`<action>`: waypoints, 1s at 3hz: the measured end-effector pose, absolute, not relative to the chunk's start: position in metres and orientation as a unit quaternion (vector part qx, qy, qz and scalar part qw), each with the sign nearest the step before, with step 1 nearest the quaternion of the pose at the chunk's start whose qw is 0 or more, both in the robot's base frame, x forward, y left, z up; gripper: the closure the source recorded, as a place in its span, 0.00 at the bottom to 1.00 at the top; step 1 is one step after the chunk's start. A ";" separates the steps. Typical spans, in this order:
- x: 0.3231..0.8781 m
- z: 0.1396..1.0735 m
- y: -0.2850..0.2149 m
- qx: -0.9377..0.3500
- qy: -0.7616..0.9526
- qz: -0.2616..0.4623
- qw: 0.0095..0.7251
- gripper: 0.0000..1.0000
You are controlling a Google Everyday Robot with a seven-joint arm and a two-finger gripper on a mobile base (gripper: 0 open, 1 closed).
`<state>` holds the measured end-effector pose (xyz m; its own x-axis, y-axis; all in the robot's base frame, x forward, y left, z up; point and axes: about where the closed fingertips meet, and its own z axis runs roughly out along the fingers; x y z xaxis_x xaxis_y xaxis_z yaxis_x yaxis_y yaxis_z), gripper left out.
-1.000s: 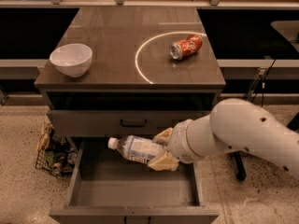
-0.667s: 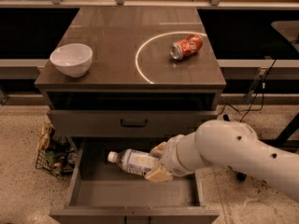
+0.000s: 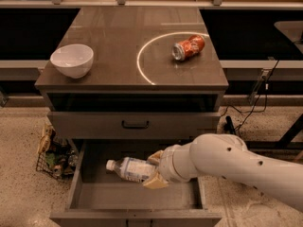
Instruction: Place blue plastic bottle into middle drawer
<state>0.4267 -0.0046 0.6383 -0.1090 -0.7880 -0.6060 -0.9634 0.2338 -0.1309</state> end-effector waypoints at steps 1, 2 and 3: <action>0.444 0.586 0.018 -0.625 0.703 0.161 0.299 1.00; 0.461 0.534 0.044 -0.654 0.676 0.165 0.297 1.00; 0.477 0.494 0.062 -0.670 0.661 0.162 0.297 1.00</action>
Offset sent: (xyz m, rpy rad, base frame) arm 0.0575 0.0848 -0.1677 -0.0003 -0.0680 0.2541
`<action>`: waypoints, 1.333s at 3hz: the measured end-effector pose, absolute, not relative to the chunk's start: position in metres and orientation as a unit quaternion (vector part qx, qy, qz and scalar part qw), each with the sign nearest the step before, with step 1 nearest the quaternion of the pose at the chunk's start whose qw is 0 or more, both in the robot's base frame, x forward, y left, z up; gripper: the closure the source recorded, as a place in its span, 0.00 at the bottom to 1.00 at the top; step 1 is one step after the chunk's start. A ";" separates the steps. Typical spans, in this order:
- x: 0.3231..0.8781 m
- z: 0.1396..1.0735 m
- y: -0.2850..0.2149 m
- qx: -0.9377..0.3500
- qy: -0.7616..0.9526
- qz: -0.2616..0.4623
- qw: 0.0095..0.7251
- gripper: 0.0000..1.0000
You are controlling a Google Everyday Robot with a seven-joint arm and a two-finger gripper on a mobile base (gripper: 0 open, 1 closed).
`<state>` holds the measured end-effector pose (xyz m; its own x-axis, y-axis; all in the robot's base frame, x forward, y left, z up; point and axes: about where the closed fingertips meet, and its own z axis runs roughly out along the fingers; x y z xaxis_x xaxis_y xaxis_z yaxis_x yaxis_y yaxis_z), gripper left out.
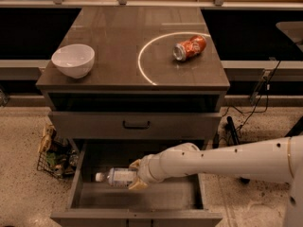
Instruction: Place blue plastic bottle into middle drawer
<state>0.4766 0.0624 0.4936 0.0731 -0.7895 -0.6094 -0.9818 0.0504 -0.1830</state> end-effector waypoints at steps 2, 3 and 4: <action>0.494 0.435 0.068 -0.661 0.673 0.164 0.289 0.84; 0.497 0.411 0.070 -0.654 0.679 0.172 0.285 0.61; 0.504 0.407 0.068 -0.643 0.687 0.171 0.293 0.38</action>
Offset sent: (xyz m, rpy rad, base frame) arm 0.0252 0.0046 -0.0965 -0.0021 0.0626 -0.0527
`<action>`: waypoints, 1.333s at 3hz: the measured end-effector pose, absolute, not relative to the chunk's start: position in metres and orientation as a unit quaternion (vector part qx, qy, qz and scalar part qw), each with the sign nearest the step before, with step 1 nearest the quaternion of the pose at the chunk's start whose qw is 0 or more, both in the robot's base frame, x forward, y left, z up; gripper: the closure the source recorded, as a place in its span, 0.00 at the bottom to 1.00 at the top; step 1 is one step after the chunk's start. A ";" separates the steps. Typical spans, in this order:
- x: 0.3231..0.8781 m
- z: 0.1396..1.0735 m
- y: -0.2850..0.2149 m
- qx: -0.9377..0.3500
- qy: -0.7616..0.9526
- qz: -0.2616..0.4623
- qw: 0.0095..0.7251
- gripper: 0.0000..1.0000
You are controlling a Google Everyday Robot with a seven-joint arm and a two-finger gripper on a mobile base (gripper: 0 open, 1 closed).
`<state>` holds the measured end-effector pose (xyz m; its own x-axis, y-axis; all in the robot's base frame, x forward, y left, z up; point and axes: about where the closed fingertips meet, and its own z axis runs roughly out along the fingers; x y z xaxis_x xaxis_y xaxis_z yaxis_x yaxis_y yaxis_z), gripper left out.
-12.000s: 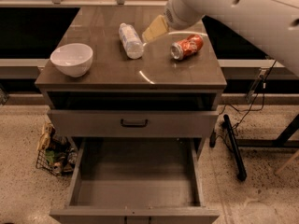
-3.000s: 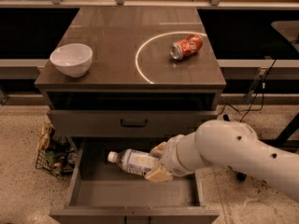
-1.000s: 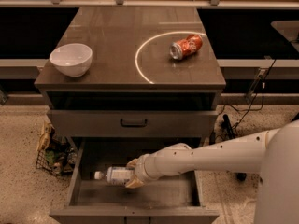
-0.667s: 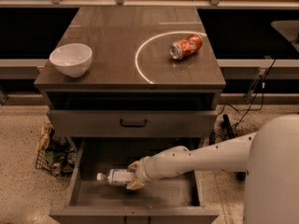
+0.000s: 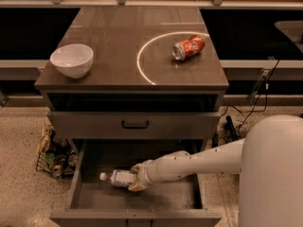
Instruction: Place blue plastic bottle into middle drawer
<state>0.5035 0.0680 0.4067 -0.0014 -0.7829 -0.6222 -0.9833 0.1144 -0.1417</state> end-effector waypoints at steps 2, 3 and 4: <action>0.513 0.438 0.042 -0.636 0.700 0.142 0.291 0.00; 0.507 0.456 0.021 -0.629 0.709 0.140 0.286 0.16; 0.492 0.480 0.003 -0.609 0.710 0.182 0.302 0.46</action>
Offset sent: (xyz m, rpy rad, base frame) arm 0.0108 -0.0515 0.0593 -0.0878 -0.0184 -0.0621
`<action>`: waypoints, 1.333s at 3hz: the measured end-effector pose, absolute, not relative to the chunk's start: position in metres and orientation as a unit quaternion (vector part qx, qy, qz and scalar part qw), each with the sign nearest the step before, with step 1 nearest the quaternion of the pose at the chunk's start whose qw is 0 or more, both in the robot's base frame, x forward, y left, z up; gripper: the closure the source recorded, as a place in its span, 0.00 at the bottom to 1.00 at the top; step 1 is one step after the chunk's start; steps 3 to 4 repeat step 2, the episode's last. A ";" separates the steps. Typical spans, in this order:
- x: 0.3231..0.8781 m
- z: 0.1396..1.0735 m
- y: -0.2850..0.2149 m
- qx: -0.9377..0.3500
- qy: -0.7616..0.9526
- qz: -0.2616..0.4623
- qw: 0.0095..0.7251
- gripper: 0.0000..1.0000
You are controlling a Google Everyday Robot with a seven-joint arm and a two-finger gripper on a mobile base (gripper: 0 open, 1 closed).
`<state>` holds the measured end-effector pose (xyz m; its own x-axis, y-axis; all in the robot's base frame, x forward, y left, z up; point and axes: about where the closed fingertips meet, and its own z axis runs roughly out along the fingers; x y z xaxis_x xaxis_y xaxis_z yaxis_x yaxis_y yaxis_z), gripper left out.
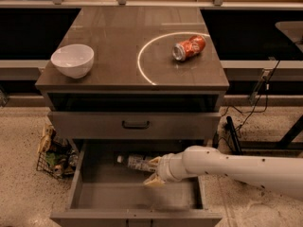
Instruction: Place blue plastic bottle into middle drawer
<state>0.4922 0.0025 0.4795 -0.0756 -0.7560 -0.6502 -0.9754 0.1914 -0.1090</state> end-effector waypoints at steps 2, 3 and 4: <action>0.440 0.539 -0.084 -0.506 0.769 0.162 0.356 0.82; 0.440 0.539 -0.084 -0.506 0.769 0.162 0.356 0.82; 0.440 0.539 -0.084 -0.506 0.769 0.162 0.356 0.82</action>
Offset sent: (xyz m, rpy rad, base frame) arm -0.1124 -0.2536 0.1380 0.0856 -0.2846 -0.9432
